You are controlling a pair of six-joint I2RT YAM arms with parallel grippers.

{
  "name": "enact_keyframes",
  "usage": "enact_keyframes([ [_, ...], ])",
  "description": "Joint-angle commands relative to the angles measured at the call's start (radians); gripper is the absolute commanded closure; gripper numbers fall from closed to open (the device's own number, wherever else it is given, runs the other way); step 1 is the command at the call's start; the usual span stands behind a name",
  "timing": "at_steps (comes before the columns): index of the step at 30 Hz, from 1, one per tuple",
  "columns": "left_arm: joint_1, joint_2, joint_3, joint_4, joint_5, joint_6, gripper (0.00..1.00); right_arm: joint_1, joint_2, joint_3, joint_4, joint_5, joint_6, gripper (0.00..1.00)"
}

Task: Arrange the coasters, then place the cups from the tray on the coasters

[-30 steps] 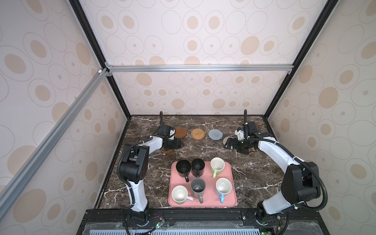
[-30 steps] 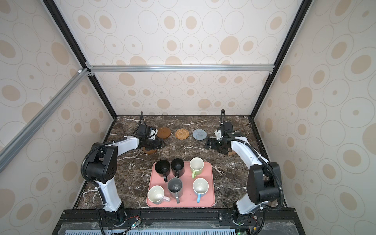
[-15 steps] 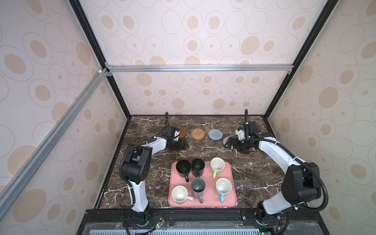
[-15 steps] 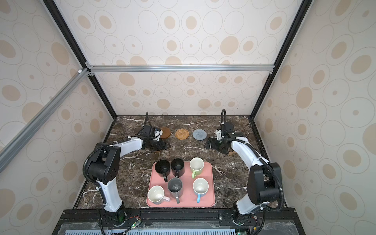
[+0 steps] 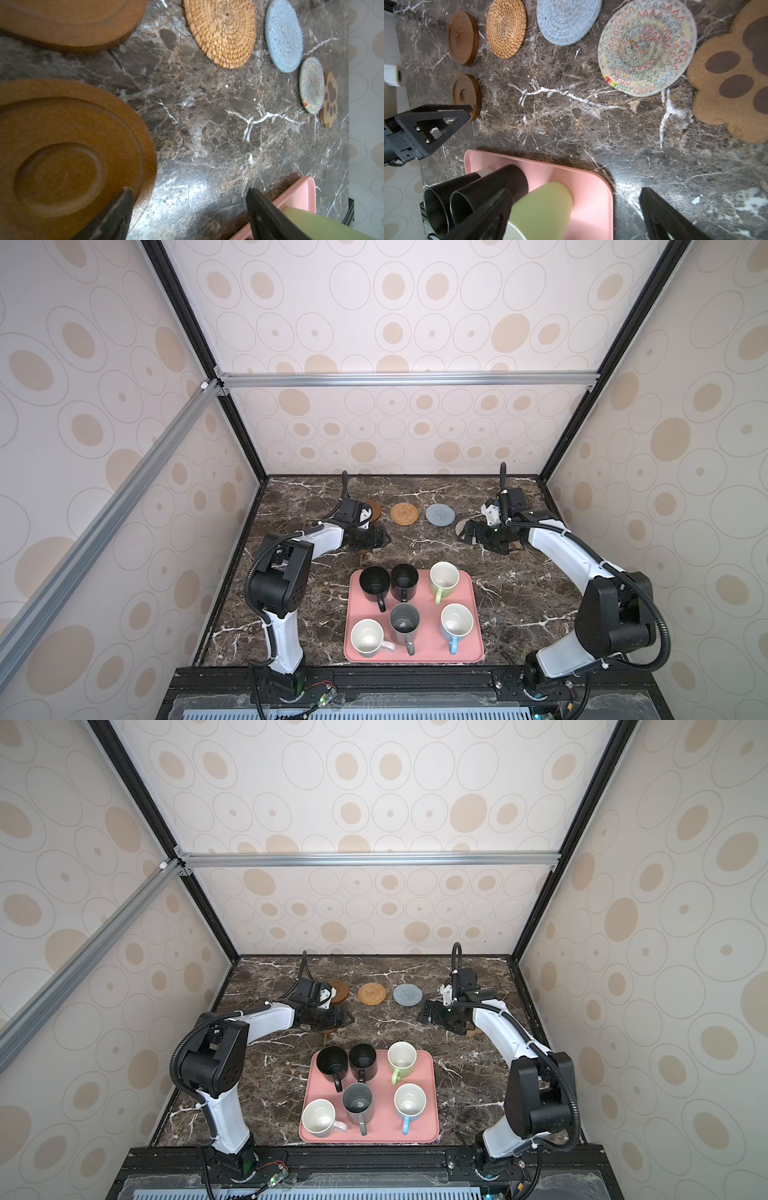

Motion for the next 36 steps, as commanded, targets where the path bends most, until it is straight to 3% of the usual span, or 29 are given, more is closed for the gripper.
enact_keyframes([
  [1, -0.019, -0.027, -0.004, 0.005, 0.027, -0.028, 0.14, -0.01, -0.015, -0.001, 0.001, 0.003, 0.005, 0.0],
  [12, -0.021, -0.036, 0.034, -0.029, -0.011, -0.021, 0.12, -0.009, -0.006, 0.013, 0.001, 0.007, 0.004, 0.0],
  [21, 0.017, -0.148, 0.073, -0.024, -0.09, -0.032, 0.1, -0.026, 0.037, 0.078, -0.025, 0.029, -0.019, 0.0],
  [31, 0.105, -0.179, 0.054, -0.045, -0.123, -0.021, 0.1, -0.04, 0.17, 0.162, -0.014, 0.044, -0.042, 0.0],
  [36, 0.117, -0.229, -0.044, 0.052, -0.128, -0.066, 0.1, -0.052, 0.267, 0.221, -0.004, 0.039, -0.053, 0.0],
])
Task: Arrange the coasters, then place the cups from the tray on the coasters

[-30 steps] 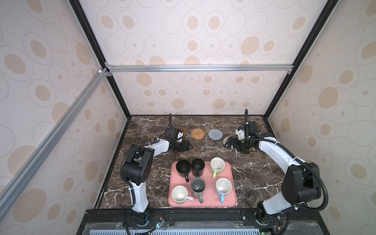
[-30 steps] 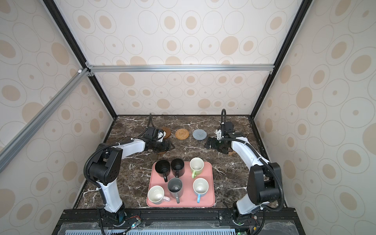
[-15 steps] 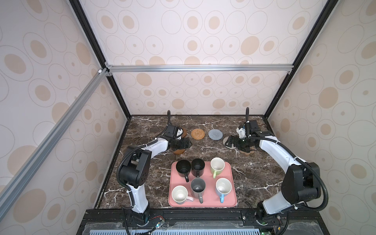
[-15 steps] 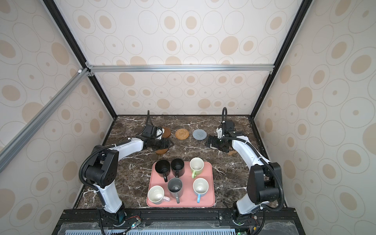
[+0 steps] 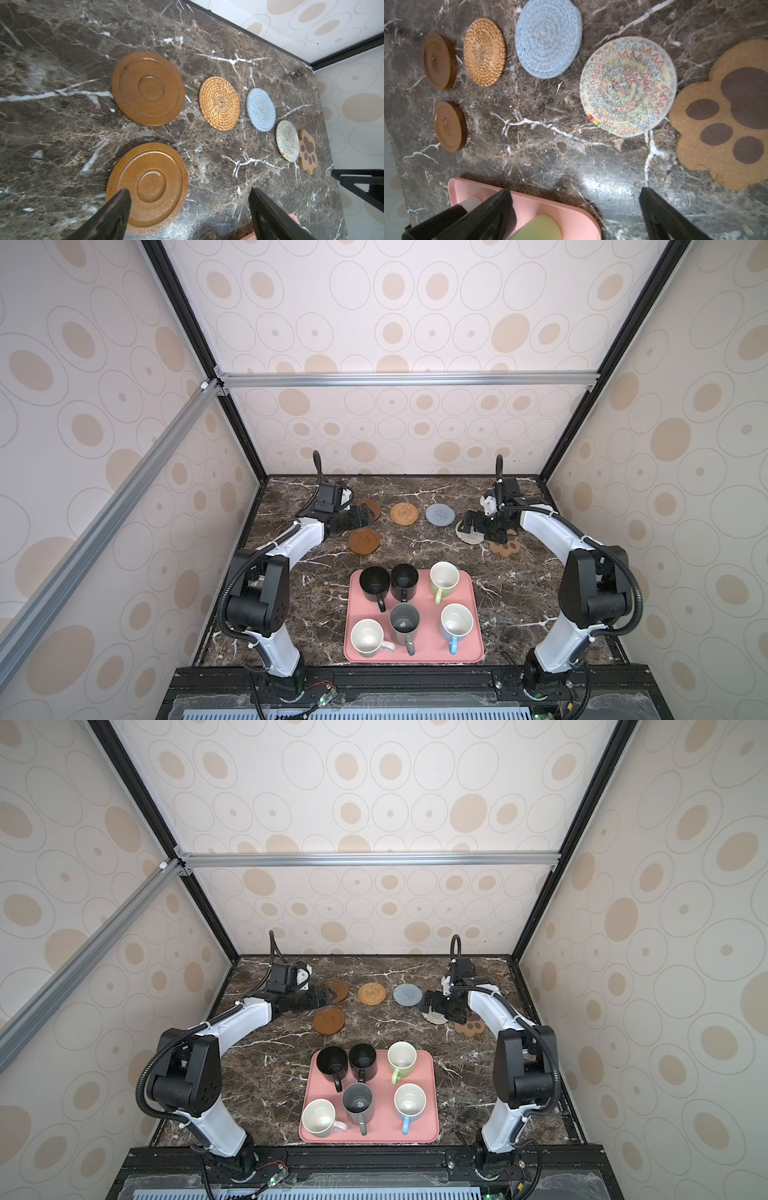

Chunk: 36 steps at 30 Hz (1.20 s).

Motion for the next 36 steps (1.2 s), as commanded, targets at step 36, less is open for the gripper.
enact_keyframes([
  [36, 0.009, -0.349, -0.395, 0.268, -0.026, -0.223, 0.08, -0.025, 0.313, 0.088, -0.022, -0.205, -0.044, 0.0],
])
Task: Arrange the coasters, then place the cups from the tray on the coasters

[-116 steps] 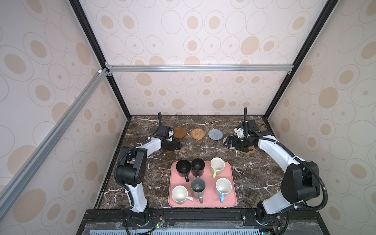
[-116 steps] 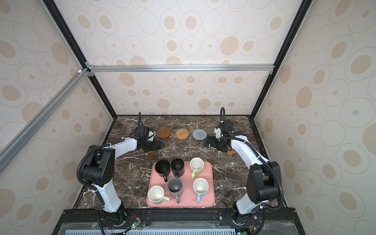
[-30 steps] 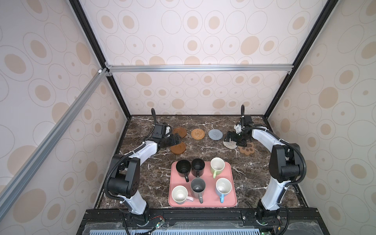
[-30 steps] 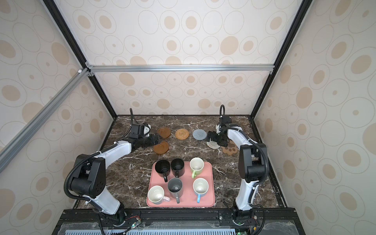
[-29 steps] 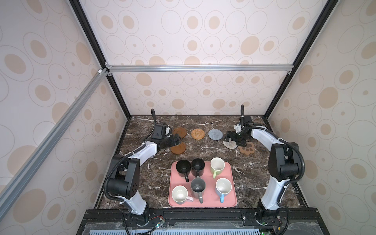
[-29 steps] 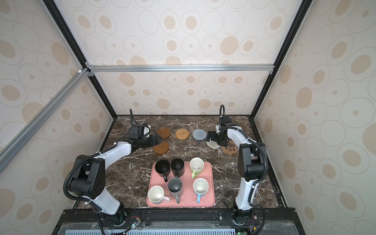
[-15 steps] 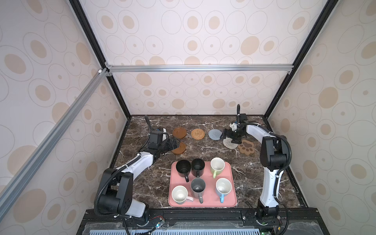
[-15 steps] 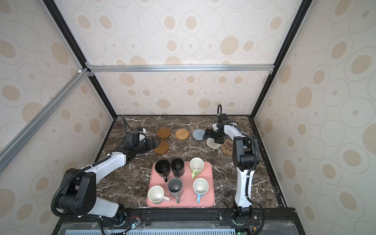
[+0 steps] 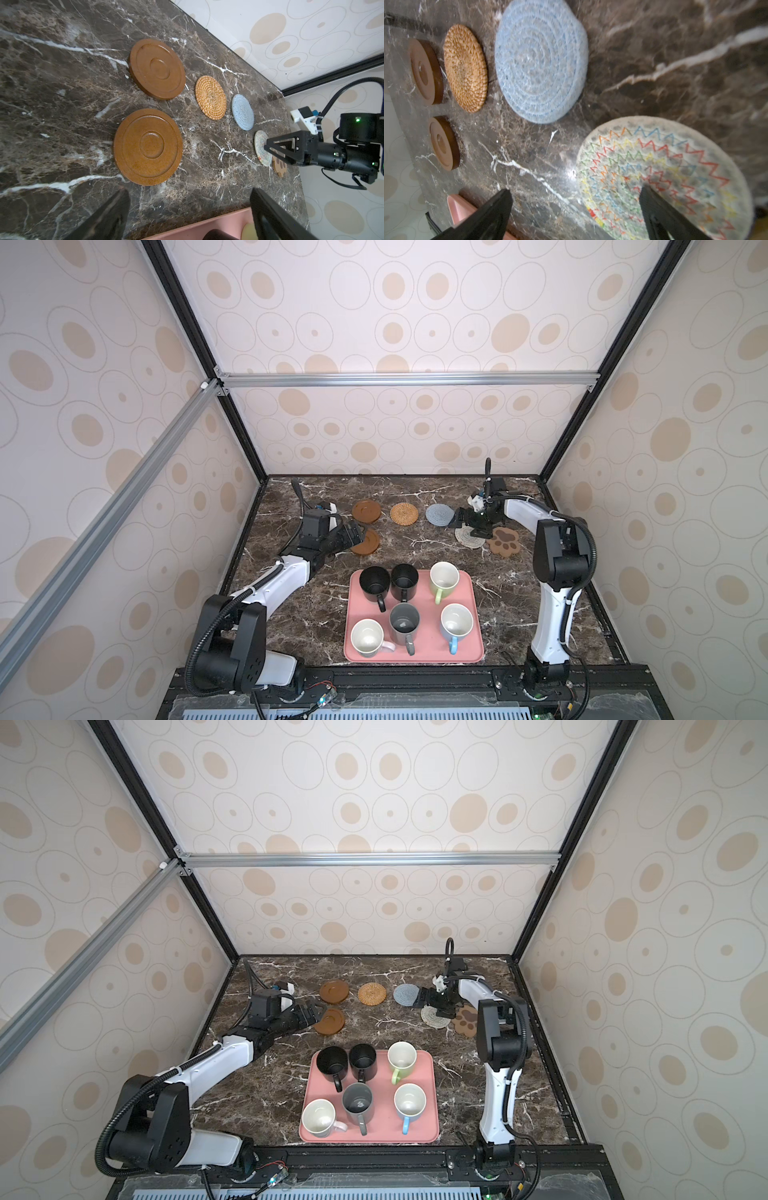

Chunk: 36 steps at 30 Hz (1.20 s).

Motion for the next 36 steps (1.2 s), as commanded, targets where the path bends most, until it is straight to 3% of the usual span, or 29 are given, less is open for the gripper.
enact_keyframes([
  [1, 0.005, -0.027, -0.013, 0.031, -0.01, -0.023, 0.08, 0.007, -0.018, -0.108, -0.053, -0.039, 0.028, 0.0],
  [11, 0.007, -0.062, -0.076, 0.105, 0.005, -0.066, 0.05, 0.098, -0.08, -0.198, 0.033, -0.082, 0.104, 0.0],
  [15, 0.008, -0.095, -0.103, 0.107, -0.003, -0.069, 0.0, 0.141, -0.055, -0.163, 0.043, -0.082, 0.128, 0.0],
  [36, 0.022, -0.224, -0.202, 0.09, -0.032, -0.092, 0.0, 0.3, 0.159, 0.087, 0.099, -0.141, 0.241, 0.0],
])
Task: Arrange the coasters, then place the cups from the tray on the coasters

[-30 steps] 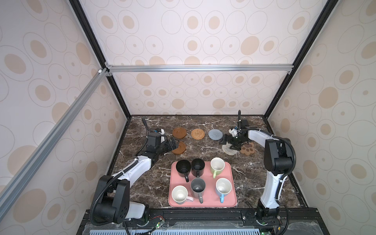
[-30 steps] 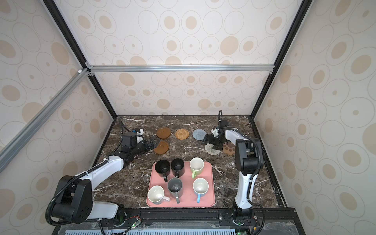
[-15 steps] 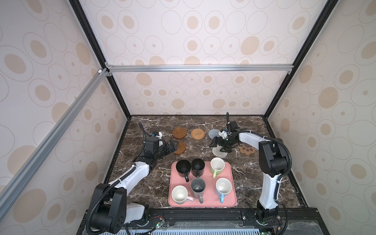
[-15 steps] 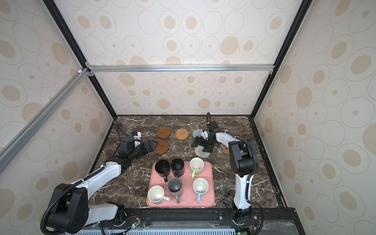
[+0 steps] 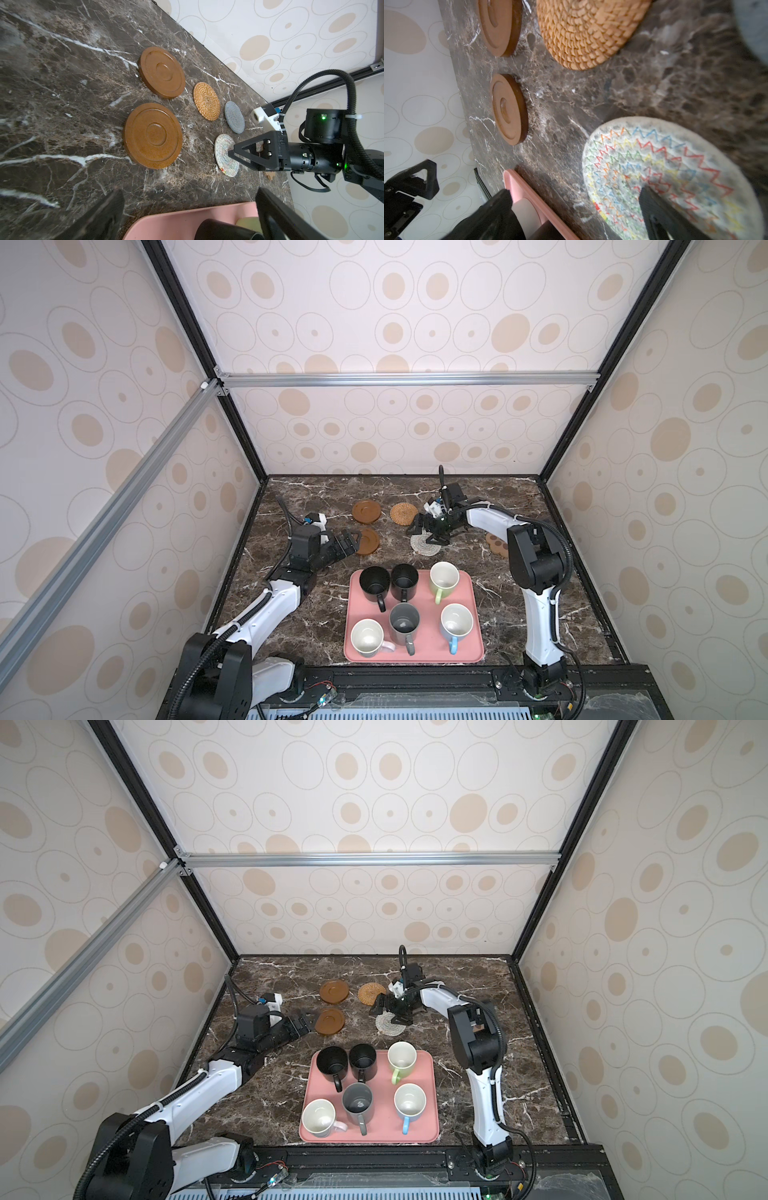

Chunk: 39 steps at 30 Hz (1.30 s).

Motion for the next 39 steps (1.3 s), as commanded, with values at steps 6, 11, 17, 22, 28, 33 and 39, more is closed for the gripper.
enact_keyframes([
  [6, 0.009, -0.038, -0.02, 0.011, -0.01, -0.029, 0.0, 0.054, 0.131, 0.087, -0.05, 0.008, 0.037, 0.0],
  [11, 0.009, -0.04, -0.016, 0.003, -0.007, -0.024, 0.0, 0.08, 0.153, 0.11, -0.06, 0.004, 0.038, 0.0],
  [17, 0.01, -0.037, -0.014, 0.003, -0.007, -0.026, 0.0, 0.098, 0.159, 0.112, -0.063, 0.001, 0.04, 0.0],
  [22, 0.009, -0.03, -0.006, 0.003, 0.0, -0.026, 0.0, 0.108, 0.168, 0.124, -0.061, 0.001, 0.045, 0.0],
  [28, 0.009, -0.025, 0.0, 0.003, 0.002, -0.024, 0.0, 0.12, 0.19, 0.151, -0.056, -0.006, 0.063, 0.0],
  [33, 0.009, -0.029, -0.006, 0.003, -0.001, -0.026, 0.0, 0.127, 0.195, 0.154, -0.048, -0.001, 0.076, 0.0],
  [39, 0.009, -0.044, -0.024, 0.005, -0.006, -0.033, 0.0, 0.126, 0.181, 0.14, -0.058, 0.011, 0.067, 0.0],
])
